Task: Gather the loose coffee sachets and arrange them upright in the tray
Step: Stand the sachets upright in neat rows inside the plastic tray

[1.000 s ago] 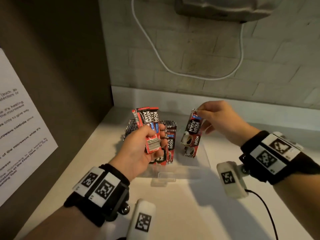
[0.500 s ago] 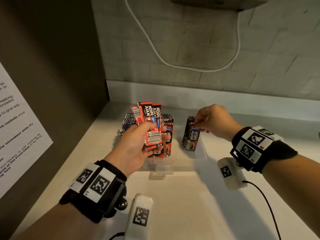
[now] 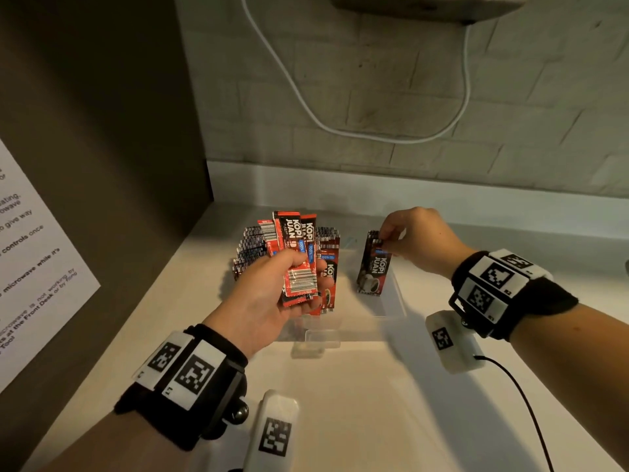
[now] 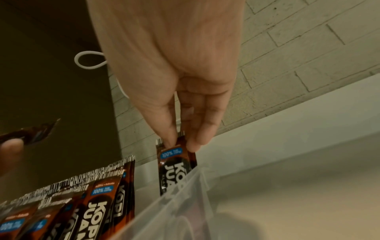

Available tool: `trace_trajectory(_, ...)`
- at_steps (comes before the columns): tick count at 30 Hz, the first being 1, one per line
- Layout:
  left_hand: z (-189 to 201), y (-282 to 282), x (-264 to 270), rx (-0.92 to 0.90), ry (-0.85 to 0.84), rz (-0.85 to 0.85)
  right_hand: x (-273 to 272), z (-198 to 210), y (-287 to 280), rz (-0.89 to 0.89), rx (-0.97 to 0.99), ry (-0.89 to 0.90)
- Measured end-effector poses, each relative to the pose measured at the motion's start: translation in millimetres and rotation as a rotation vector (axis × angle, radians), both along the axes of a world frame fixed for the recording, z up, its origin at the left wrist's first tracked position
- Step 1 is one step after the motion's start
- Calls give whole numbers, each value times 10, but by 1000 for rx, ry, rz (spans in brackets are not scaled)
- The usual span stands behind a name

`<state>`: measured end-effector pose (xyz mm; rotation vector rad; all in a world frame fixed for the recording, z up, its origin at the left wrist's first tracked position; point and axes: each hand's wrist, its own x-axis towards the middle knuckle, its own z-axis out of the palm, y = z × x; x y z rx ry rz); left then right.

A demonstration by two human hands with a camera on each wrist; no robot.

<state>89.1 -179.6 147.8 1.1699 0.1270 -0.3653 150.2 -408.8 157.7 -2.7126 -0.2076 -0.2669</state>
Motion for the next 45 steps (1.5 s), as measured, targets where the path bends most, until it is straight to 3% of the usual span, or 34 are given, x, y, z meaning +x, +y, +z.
trace_trajectory(8, -10, -12, -39, -37, 51, -62, -50, 22, 26, -91, 13, -63)
trace_trajectory(12, -25, -77, -102, -16, 32, -117, -233, 260, 251, -64, 280, -136)
trace_trajectory(15, -31, -145, -123, 17, -16, -152, -396, 388, 458, 67, 509, 61)
trace_trajectory(19, -12, -191, -147, 51, -44, -166, -466, 394, 545, 122, 291, 115)
trace_trajectory(23, -20, -172, -145, 95, -23, -154, -466, 384, 473, 181, 606, 183)
trace_trajectory(26, -12, -135, -107, 8, 41, -114, -468, 440, 347, 267, 835, 209)
trace_trajectory(31, 31, -71, -103, -85, 18, -121, -517, 448, 209, 385, 917, 220)
trace_trajectory(39, 23, -137, -114, 15, -68, 95, -533, 420, 173, 209, 1122, 313)
trace_trajectory(45, 52, -169, -133, 24, -28, 135, -448, 470, 154, 78, 906, 233)
